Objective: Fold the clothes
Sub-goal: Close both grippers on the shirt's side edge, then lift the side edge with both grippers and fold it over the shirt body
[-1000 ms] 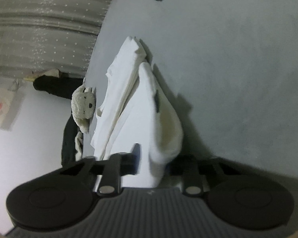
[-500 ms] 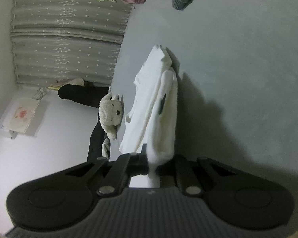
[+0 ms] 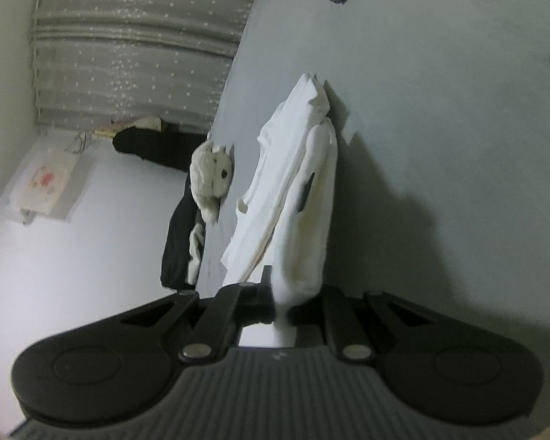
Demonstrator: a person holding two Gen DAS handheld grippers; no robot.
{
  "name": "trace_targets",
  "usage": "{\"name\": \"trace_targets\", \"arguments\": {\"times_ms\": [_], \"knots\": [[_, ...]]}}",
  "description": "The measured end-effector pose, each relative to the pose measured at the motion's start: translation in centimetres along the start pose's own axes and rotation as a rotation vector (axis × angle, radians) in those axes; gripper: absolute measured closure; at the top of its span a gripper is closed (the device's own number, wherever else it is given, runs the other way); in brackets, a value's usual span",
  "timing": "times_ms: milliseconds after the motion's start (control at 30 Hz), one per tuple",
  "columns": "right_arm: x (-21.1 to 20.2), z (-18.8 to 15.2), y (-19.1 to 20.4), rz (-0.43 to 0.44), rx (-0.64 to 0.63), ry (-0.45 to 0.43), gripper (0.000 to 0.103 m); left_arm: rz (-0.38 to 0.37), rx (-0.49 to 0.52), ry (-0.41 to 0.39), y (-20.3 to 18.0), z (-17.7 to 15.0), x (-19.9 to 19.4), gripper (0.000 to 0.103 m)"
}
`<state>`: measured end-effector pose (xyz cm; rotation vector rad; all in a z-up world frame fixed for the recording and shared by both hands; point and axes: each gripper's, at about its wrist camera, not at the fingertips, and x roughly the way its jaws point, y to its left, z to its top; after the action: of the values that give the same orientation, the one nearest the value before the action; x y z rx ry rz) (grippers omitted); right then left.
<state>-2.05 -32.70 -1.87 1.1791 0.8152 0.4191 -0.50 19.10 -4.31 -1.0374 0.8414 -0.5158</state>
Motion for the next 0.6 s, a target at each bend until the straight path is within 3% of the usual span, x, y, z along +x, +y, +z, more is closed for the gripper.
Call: {"name": "trace_targets", "arguments": {"times_ms": [200, 367, 567, 600], "knots": [[-1.7, -2.1, -0.7, -0.008, -0.027, 0.056, 0.094, -0.021, 0.043, 0.060, 1.1, -1.5, -1.4, 0.096], [-2.6, -3.2, -1.7, -0.039, -0.037, 0.079, 0.094, 0.030, 0.104, 0.137, 2.1, -2.8, -1.5, 0.095], [-2.1, -3.1, -3.1, -0.087, -0.016, 0.108, 0.094, 0.043, 0.127, 0.201, 2.7, -2.3, -0.4, 0.094], [-2.0, -3.0, -3.1, -0.088, -0.016, 0.114, 0.094, 0.037, 0.125, 0.217, 2.8, -2.1, -0.1, 0.089]]}}
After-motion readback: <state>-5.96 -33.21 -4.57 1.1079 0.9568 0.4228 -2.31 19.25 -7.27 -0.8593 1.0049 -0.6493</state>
